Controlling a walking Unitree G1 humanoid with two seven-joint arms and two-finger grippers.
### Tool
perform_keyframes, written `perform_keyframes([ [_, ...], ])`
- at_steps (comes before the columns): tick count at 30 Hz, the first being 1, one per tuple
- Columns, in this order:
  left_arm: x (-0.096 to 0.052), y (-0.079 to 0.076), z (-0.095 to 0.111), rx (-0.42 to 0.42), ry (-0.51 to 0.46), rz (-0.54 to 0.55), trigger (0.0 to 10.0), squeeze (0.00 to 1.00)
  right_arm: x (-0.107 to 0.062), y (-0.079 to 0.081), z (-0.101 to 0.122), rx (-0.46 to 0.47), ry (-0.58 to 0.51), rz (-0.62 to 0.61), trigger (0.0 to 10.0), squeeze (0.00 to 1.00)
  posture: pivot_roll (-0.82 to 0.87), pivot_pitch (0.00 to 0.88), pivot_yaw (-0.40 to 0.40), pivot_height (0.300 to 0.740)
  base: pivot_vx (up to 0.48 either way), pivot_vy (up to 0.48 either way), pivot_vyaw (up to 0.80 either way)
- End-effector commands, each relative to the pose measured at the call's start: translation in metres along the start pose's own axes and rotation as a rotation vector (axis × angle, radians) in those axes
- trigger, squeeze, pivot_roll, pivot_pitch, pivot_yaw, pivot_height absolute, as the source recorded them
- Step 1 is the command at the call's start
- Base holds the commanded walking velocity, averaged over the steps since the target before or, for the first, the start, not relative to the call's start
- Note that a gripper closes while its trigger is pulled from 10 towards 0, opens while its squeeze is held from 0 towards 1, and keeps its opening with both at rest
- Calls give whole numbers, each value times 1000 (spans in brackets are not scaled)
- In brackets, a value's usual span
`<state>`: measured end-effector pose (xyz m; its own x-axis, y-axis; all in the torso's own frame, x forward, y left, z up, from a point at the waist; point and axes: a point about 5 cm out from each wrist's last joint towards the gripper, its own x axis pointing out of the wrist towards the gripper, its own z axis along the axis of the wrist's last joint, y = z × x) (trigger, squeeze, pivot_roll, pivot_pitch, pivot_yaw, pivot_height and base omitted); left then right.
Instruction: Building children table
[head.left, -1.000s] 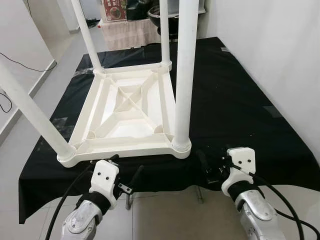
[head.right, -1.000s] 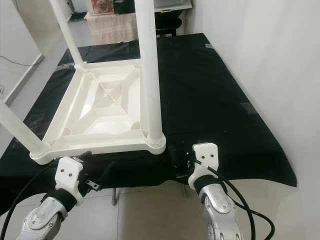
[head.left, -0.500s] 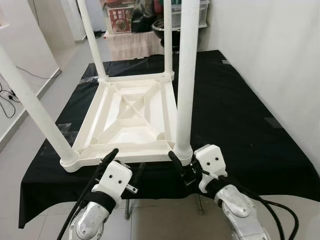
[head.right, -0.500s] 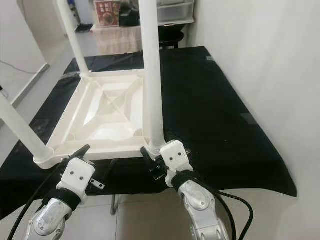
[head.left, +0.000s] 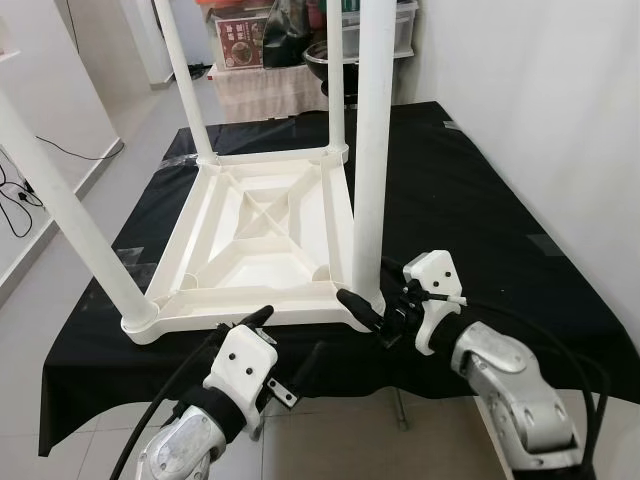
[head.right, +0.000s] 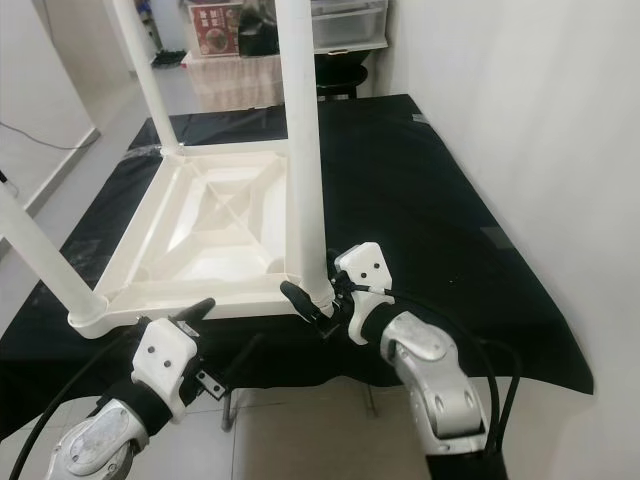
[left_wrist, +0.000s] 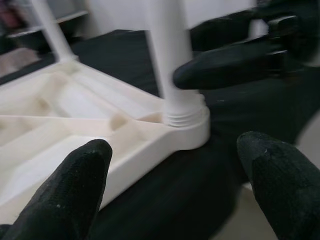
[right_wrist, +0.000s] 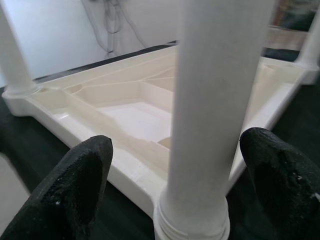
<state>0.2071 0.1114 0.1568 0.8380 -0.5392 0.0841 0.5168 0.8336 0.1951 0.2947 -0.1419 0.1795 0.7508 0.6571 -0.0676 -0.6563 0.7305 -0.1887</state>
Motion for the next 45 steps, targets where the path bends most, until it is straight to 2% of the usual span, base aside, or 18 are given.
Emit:
perform_keyframes([
  [1,-6,-3,-3,-39,26,-56,10000,0,5,3,-1,-29,26,103,10000,0,-19,95,51,740,0,0,0],
  [5,-12,-6,-2,-85,45,-106,10000,0,13,-15,9,-35,33,176,10000,0,-11,106,51,740,0,0,0],
  [8,-14,-8,0,-110,40,-129,10000,0,21,-20,18,-31,9,191,10000,0,-4,109,51,740,0,0,0],
  [10,-18,-11,1,-167,22,-149,10000,0,34,-20,23,-29,-4,229,10000,0,4,123,49,740,0,0,0],
  [12,-19,-12,2,-185,16,-158,10000,0,38,-20,23,-27,-6,243,10000,0,4,123,49,740,0,0,0],
  [17,-21,-13,3,-198,11,-164,10000,0,43,-20,24,-22,-4,262,10000,0,13,133,47,740,0,0,0],
  [22,-32,-14,10,-194,-1,-163,10000,0,52,-21,23,24,-1,355,10000,0,30,166,38,740,0,0,0],
  [24,-35,-9,11,-183,1,-149,10000,0,52,-26,21,44,5,392,1020,0,38,178,34,740,0,0,0],
  [25,-35,-7,12,-189,0,-142,10000,0,51,-29,22,48,3,403,0,0,38,179,34,740,0,0,0],
  [33,-39,-7,15,-222,-8,-151,10000,0,47,-41,25,54,-10,428,0,0,36,195,38,740,0,0,0],
  [37,-39,-8,15,-233,-12,-152,10000,0,41,-45,23,53,5,397,0,0,30,202,35,740,0,0,0],
  [40,-40,-6,17,-241,-23,-139,10000,0,29,-47,7,76,72,126,0,0,22,218,4,740,0,0,0],
  [42,-40,-6,17,-241,-23,-139,10000,0,29,-47,7,76,72,126,0,0,22,218,4,740,0,0,0],
  [43,-40,-5,17,-238,-27,-132,10000,0,23,-49,-4,109,125,-212,0,0,18,222,4,740,0,0,0],
  [44,-40,-5,17,-238,-27,-132,10000,0,23,-49,-4,109,125,-212,0,0,18,222,4,740,0,0,0],
  [45,-40,-2,17,-238,-34,-125,10000,0,13,-23,-17,166,160,-376,0,0,3,223,24,740,0,0,0],
])
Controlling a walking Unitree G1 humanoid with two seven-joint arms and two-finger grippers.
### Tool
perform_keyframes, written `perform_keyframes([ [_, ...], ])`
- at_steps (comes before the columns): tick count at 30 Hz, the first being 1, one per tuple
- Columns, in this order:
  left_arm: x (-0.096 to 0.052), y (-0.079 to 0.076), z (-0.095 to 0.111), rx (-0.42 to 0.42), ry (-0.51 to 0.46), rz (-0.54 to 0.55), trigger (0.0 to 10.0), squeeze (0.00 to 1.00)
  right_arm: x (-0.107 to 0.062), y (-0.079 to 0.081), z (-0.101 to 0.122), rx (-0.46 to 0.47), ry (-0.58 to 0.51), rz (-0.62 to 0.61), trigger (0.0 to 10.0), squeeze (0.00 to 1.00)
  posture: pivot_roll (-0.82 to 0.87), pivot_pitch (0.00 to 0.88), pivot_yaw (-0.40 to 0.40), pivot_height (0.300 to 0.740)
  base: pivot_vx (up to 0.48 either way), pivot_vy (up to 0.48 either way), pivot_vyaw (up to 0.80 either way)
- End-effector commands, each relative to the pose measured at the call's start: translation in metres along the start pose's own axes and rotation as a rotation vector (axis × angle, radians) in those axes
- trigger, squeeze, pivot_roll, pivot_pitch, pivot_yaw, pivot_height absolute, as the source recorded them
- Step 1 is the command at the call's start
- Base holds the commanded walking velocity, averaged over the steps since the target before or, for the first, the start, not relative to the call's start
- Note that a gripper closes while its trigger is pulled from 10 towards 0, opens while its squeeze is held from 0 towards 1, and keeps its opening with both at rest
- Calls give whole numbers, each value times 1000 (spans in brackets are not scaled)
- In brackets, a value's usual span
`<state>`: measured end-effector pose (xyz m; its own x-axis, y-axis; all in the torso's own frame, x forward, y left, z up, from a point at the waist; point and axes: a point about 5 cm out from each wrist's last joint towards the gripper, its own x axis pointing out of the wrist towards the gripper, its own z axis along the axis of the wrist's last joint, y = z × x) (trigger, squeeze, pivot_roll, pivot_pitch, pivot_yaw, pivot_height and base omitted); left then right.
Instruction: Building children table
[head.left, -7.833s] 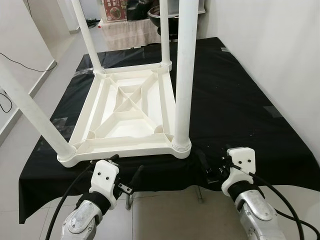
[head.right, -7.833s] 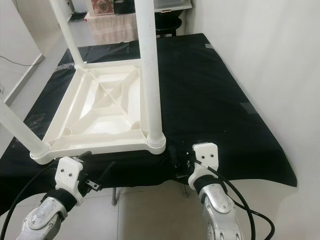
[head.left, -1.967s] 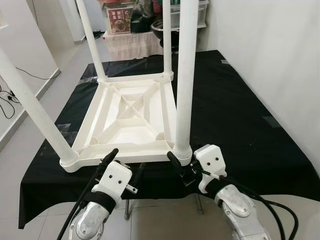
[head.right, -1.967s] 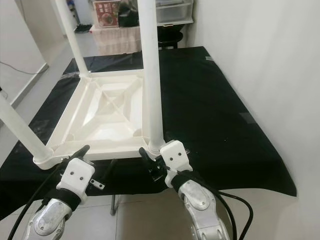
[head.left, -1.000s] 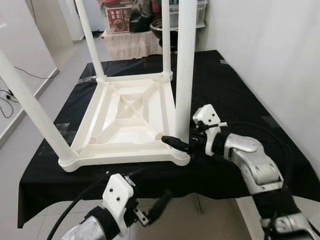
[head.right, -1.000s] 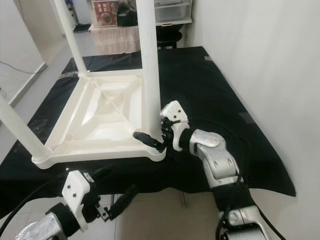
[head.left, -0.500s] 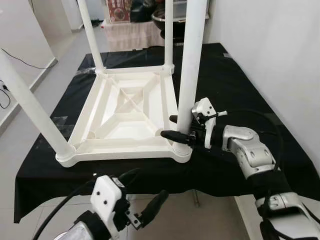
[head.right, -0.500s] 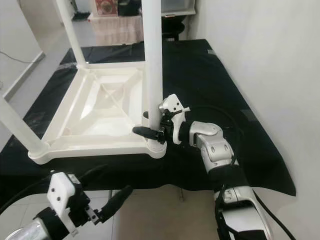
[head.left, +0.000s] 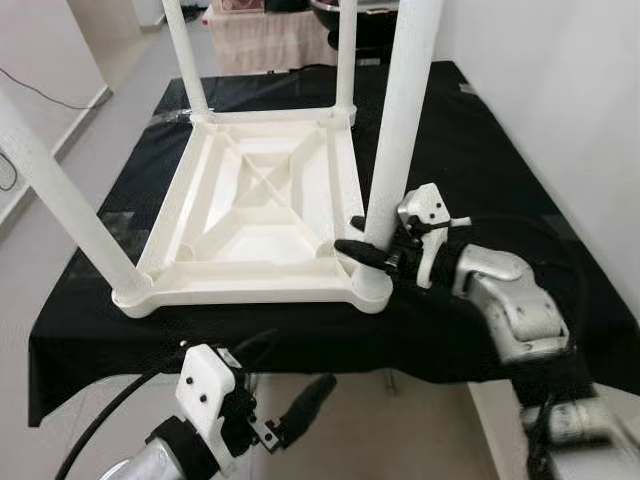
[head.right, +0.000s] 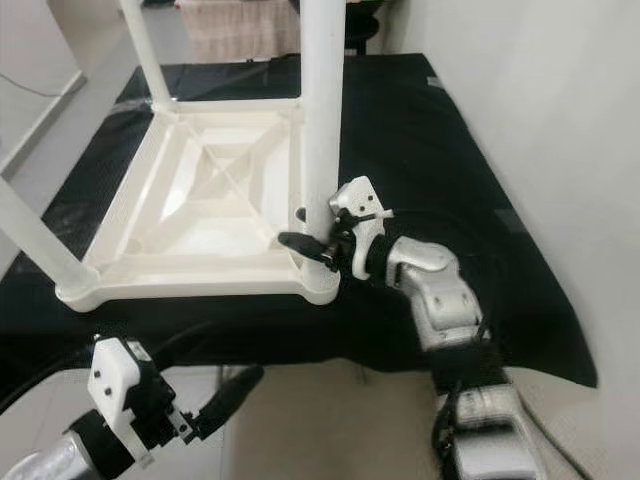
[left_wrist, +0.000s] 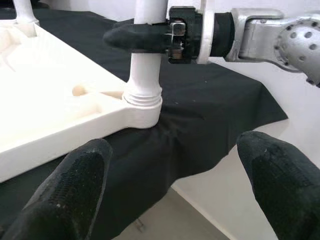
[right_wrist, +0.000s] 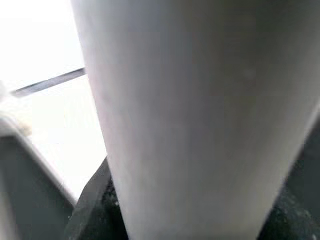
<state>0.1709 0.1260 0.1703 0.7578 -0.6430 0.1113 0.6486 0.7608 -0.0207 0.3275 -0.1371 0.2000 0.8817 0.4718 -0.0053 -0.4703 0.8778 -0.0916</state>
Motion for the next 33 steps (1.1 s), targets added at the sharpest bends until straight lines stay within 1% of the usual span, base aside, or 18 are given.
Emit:
perform_keyframes([
  [1,-2,3,0,-6,-1,8,10000,0,-29,9,-41,90,202,-263,0,0,4,226,32,740,0,0,0],
  [2,-1,5,0,3,-3,9,10000,0,-37,21,-46,110,213,-323,0,0,-12,221,49,740,0,0,0],
  [3,-1,5,0,3,-3,9,10000,0,-37,21,-46,110,213,-323,0,0,-12,221,49,740,0,0,0],
  [4,0,7,-1,9,-3,8,10000,0,-39,30,-47,116,211,-315,0,0,-12,221,49,740,0,0,0],
  [7,4,8,-3,-3,-5,-12,10000,0,-29,30,-44,79,195,-290,0,0,-4,200,44,740,0,0,0],
  [8,5,8,-3,-8,-6,-18,10000,0,-21,32,-42,67,191,-257,1725,0,-2,194,40,740,0,0,0],
  [9,6,8,-3,-10,-7,-21,10000,0,-17,34,-40,59,189,-236,1725,0,-2,194,40,740,0,0,0],
  [10,7,9,-3,-6,-11,-13,10000,0,-11,38,-37,67,172,-191,10000,0,-1,195,33,740,0,0,0],
  [12,7,9,-3,-3,-14,-5,10000,0,-9,41,-34,78,162,-169,10000,0,-1,195,33,740,0,0,0],
  [13,8,10,-3,3,-18,4,10000,0,-7,44,-29,103,133,-116,10000,1000,-1,192,28,740,0,0,0],
  [14,8,11,-3,5,-24,14,10000,0,-2,49,-24,117,104,-11,10000,1000,-2,194,24,740,0,0,0],
  [18,10,11,-3,8,-29,20,10000,0,2,53,-6,120,43,113,10000,1000,0,189,22,740,0,0,0],
  [19,11,11,-3,8,-30,20,10000,0,2,54,0,104,17,194,10000,541,0,190,21,740,0,0,0],
  [21,11,11,-3,8,-30,20,10000,0,2,54,0,104,17,194,10000,541,0,190,21,740,0,0,0],
  [22,11,11,-3,8,-31,18,10000,0,2,53,6,68,-6,302,10000,0,6,188,22,740,0,0,0],
  [25,11,9,-3,4,-32,11,10000,0,9,43,17,-21,-37,570,10000,0,17,189,22,740,0,0,0],
  [32,10,8,-3,4,-31,11,10000,0,21,38,21,-16,-36,662,10000,0,28,193,21,740,0,0,0],
  [33,10,7,-3,5,-31,13,10000,0,28,34,24,-2,-39,682,0,0,35,200,18,740,0,0,0],
])
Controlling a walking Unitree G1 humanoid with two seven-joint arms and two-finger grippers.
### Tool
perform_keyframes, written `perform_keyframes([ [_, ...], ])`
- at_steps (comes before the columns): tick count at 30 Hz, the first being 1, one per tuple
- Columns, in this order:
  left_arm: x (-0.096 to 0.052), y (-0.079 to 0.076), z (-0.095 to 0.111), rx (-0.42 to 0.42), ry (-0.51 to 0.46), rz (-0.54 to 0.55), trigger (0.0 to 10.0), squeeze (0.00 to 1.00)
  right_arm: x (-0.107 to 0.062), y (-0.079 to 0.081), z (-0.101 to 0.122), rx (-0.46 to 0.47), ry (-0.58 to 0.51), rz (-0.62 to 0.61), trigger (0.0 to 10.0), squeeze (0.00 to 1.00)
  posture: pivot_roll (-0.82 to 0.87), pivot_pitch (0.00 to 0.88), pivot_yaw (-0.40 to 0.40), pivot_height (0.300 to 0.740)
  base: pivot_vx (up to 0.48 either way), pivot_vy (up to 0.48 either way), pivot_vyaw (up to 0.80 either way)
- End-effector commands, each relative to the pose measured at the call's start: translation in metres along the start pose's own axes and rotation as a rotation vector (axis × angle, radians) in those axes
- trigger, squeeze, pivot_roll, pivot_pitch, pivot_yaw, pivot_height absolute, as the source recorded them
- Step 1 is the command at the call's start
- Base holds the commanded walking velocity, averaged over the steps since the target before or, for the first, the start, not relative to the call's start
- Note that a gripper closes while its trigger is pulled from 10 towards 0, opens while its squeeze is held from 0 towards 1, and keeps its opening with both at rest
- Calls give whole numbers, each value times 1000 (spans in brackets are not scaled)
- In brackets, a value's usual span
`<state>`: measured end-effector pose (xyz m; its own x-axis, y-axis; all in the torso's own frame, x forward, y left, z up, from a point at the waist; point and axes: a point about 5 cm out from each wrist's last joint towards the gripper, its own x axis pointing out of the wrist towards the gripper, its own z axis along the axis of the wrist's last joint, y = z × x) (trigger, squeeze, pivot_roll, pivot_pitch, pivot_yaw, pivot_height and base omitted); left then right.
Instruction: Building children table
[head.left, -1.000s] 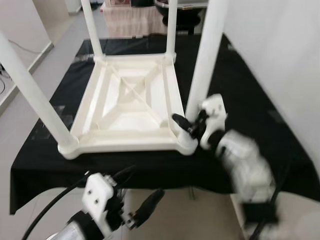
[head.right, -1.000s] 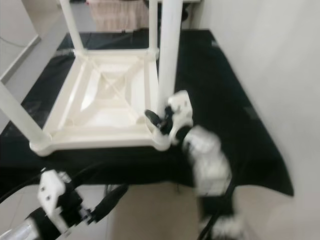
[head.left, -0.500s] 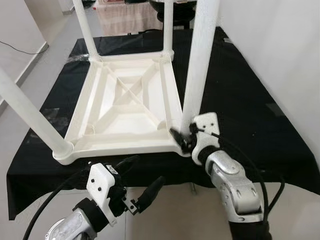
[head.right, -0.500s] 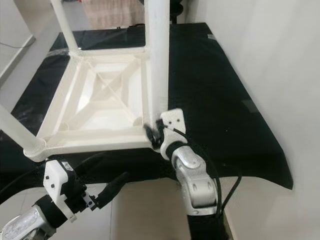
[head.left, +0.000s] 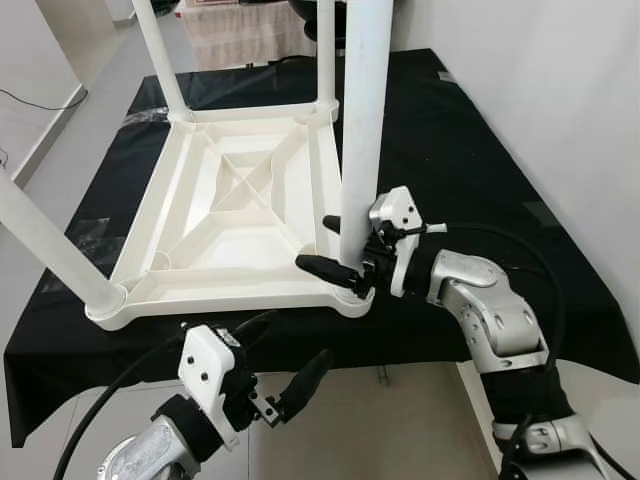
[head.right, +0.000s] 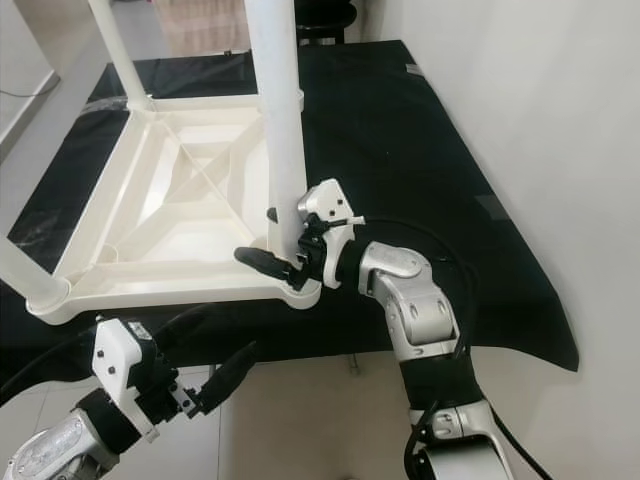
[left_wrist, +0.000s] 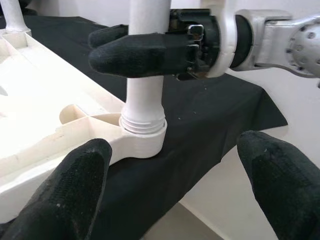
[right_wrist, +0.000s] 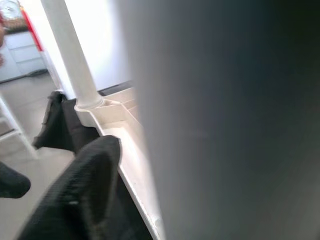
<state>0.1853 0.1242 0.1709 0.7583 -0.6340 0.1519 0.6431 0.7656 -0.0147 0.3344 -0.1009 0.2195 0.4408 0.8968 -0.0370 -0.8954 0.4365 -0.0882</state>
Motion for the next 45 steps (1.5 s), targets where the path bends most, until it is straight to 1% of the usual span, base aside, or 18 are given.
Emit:
perform_keyframes([
  [1,-2,-1,-2,-2,10,6,10000,0,8,3,1,4,-16,59,0,0,35,200,18,740,0,0,0],
  [9,-2,-4,-2,0,8,11,10000,0,10,-11,7,38,-43,68,0,0,36,206,10,740,0,0,0],
  [14,-1,-6,-1,2,2,13,10000,0,-8,-15,3,24,-4,-90,0,0,16,218,-7,740,0,0,0],
  [16,-1,-4,0,7,-3,14,10000,0,-20,-5,-23,84,52,-666,0,0,5,231,-30,740,0,0,0],
  [17,-1,-2,1,9,-6,15,10000,0,-26,13,-40,154,109,-840,0,0,-17,240,-18,740,0,0,0],
  [19,-1,-2,1,9,-6,15,10000,0,-26,13,-40,154,109,-840,0,0,-17,240,-18,740,0,0,0],
  [22,2,1,0,16,-9,18,10000,0,-10,57,-61,191,140,-734,0,0,-11,212,-11,740,0,0,0],
  [27,4,0,-2,15,-7,14,10000,0,-1,44,-59,134,111,-686,0,0,2,200,-20,740,0,0,0],
  [28,5,-1,-2,18,-7,16,10000,0,2,41,-58,115,111,-668,10000,0,4,201,-24,740,0,0,0],
  [29,5,-1,-2,18,-7,16,10000,0,2,41,-58,115,111,-668,10000,0,4,201,-24,740,0,0,0],
  [30,5,-1,-2,21,-9,23,10000,0,6,39,-55,106,97,-612,10000,843,4,196,-24,740,0,0,0],
  [32,5,-1,-2,23,-11,29,10000,0,8,41,-51,104,93,-600,10000,843,4,196,-24,740,0,0,0],
  [33,5,-1,-2,24,-13,33,10000,0,9,41,-46,109,72,-580,10000,1000,5,193,-27,740,0,0,0],
  [38,6,-2,-3,23,-15,37,10000,0,11,35,-29,118,-4,-341,10000,1000,9,183,-29,740,0,0,0],
  [39,6,-2,-3,23,-15,36,10000,0,10,32,-24,76,-19,-234,10000,698,9,181,-28,740,0,0,0],
  [41,6,-2,-4,22,-15,36,10000,0,9,30,-22,44,-24,-169,10000,698,9,181,-28,740,0,0,0],
  [42,7,-3,-4,22,-15,35,10000,0,7,27,-22,24,-10,-104,10000,0,16,173,-28,740,0,0,0],
  [45,7,-3,-5,21,-15,33,10000,0,7,19,-21,11,1,-30,10000,0,22,170,-24,740,0,0,0],
])
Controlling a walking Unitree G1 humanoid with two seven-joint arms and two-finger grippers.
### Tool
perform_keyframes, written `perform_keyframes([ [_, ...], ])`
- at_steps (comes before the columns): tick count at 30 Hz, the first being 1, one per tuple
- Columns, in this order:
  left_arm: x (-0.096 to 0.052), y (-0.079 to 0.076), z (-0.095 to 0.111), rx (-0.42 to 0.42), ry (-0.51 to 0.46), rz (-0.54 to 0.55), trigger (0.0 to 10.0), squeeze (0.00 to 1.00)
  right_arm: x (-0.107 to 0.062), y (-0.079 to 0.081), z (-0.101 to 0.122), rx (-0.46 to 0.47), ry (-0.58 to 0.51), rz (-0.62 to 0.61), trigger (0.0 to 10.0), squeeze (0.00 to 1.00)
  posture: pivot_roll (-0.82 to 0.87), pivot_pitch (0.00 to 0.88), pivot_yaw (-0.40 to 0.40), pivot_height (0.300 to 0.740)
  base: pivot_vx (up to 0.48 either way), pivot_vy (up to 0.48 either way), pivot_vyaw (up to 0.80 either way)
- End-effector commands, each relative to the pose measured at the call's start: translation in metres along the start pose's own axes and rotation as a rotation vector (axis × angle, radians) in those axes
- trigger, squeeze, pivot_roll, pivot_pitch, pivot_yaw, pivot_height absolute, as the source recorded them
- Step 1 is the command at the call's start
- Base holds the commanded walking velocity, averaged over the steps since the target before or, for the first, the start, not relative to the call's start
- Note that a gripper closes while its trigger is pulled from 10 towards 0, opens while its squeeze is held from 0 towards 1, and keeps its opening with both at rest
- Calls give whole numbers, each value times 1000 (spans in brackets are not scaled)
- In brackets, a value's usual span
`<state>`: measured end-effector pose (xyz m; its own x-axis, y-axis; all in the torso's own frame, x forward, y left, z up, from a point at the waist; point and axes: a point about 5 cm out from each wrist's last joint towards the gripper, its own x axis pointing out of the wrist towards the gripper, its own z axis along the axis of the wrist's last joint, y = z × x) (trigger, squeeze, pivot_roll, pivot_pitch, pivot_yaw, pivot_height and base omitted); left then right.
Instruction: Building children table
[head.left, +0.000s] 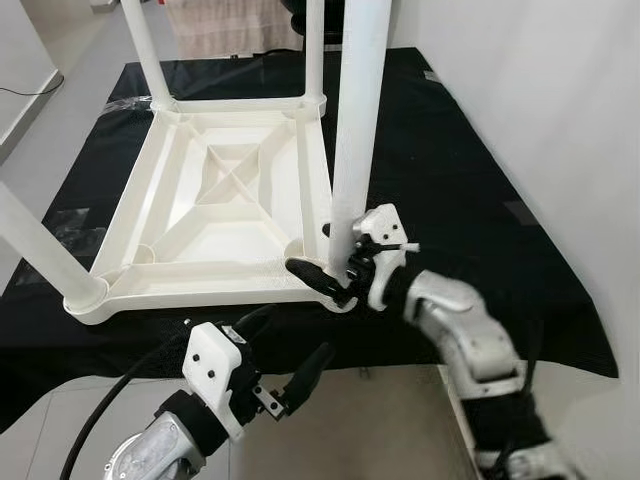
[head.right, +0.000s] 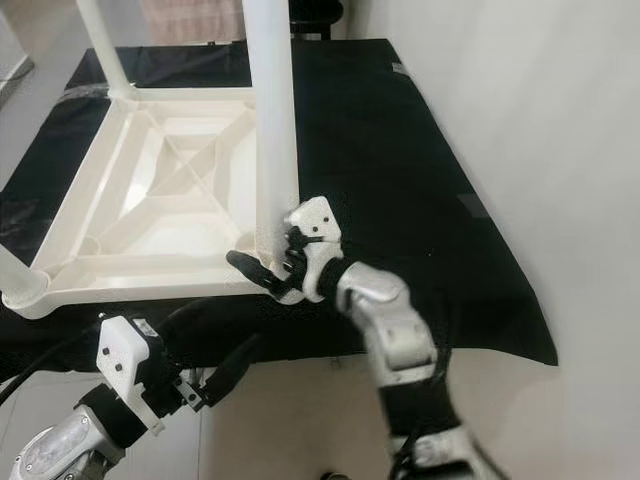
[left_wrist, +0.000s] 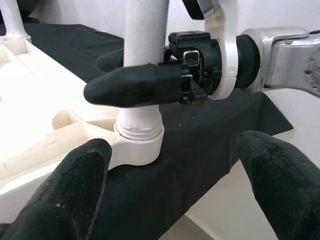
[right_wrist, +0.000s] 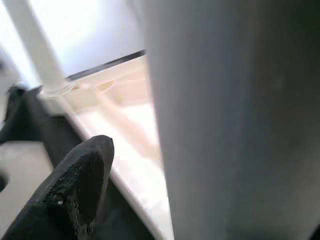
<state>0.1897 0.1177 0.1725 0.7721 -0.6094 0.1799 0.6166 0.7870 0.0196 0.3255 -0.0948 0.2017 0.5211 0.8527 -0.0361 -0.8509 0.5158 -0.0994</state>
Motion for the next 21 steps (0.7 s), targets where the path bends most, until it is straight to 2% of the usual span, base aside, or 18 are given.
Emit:
perform_keyframes([
  [1,0,-2,-5,-18,15,5,10000,0,6,0,-1,16,-16,103,10000,0,26,170,-24,740,0,0,0],
  [5,-1,-3,-6,-18,17,7,10000,0,13,-12,9,44,-54,177,10000,0,34,171,-21,740,0,0,0],
  [7,-1,-3,-6,-18,18,8,10000,0,14,-14,11,57,-65,195,10000,0,35,172,-21,740,0,0,0],
  [8,-1,-3,-6,-17,18,9,10000,0,15,-15,12,67,-74,209,0,0,38,174,-18,740,0,0,0],
  [16,-2,-4,-5,-17,19,10,10000,0,13,-20,15,71,-88,215,0,0,35,183,-21,740,0,0,0],
  [19,-2,-4,-5,-17,16,10,10000,0,8,-22,6,54,-43,164,0,0,29,192,-24,740,0,0,0],
  [21,-3,-4,-3,-17,13,12,10000,0,0,-16,-12,44,41,58,0,0,21,203,-24,740,0,0,0],
])
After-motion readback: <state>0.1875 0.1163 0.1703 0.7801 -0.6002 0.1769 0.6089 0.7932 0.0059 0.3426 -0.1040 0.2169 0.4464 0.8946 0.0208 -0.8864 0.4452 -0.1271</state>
